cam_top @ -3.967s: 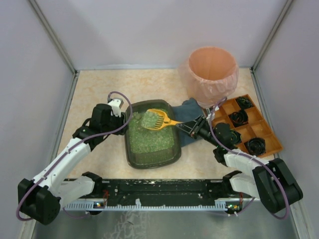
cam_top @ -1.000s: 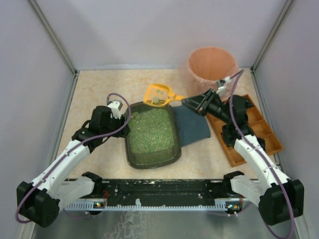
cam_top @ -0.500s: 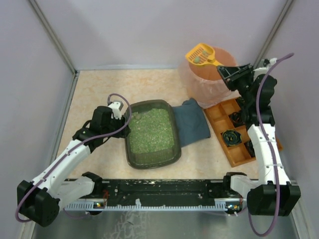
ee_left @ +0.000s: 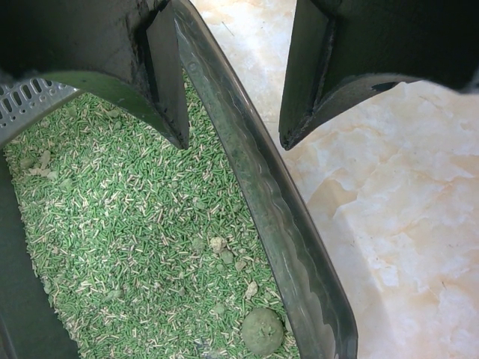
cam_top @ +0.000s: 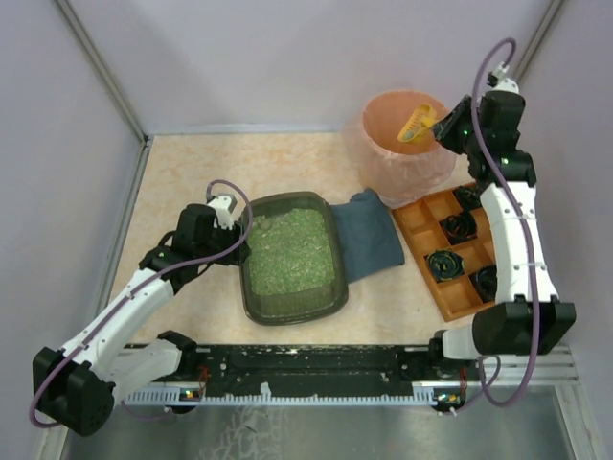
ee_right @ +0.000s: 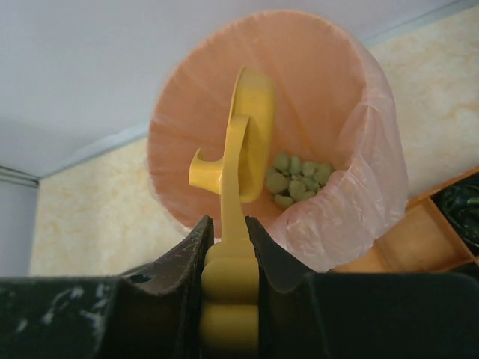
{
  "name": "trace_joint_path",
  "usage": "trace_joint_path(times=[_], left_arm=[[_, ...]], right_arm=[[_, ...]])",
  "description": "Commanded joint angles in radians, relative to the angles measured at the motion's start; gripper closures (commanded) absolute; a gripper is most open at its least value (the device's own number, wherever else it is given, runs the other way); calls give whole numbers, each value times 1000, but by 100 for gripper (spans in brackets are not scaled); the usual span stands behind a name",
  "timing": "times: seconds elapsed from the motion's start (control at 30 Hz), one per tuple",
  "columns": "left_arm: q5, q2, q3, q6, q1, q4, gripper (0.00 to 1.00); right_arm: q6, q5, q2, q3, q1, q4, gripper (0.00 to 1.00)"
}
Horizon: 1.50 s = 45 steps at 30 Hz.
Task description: Clean the litter box
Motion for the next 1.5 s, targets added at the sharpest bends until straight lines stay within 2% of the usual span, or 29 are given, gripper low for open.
trace_joint_path(times=[0.0, 0.2, 0.37, 0.53, 0.7, 0.83, 0.93, 1.1, 1.27, 1.37, 1.47], left_arm=[[-5, -6, 1, 8, -5, 0, 42], [-7, -3, 2, 9, -5, 0, 42], [-11, -3, -1, 8, -6, 1, 42], [-9, 3, 1, 10, -5, -1, 42], [-9, 3, 0, 8, -5, 0, 42], [-12, 8, 2, 8, -5, 0, 42], [-14, 10, 3, 9, -5, -1, 42], [-14, 1, 1, 8, -5, 2, 42], [-13, -1, 2, 7, -5, 6, 43], [-18, -2, 2, 5, -5, 6, 43], [-28, -7, 6, -1, -5, 7, 43]], right_arm=[[-233, 123, 77, 167, 70, -189, 100], [-444, 393, 178, 345, 237, -296, 100], [-585, 624, 232, 404, 343, -309, 100], [-578, 630, 195, 401, 359, -257, 100], [-543, 524, 83, 373, 373, -176, 100], [-460, 339, -86, 225, 375, -8, 100], [-335, 222, -178, 137, 374, 73, 100], [-150, -18, -210, 51, 375, 59, 100], [98, -229, -258, -192, 377, 210, 100], [215, -270, -269, -297, 392, 240, 100], [287, -244, -274, -371, 429, 241, 100]])
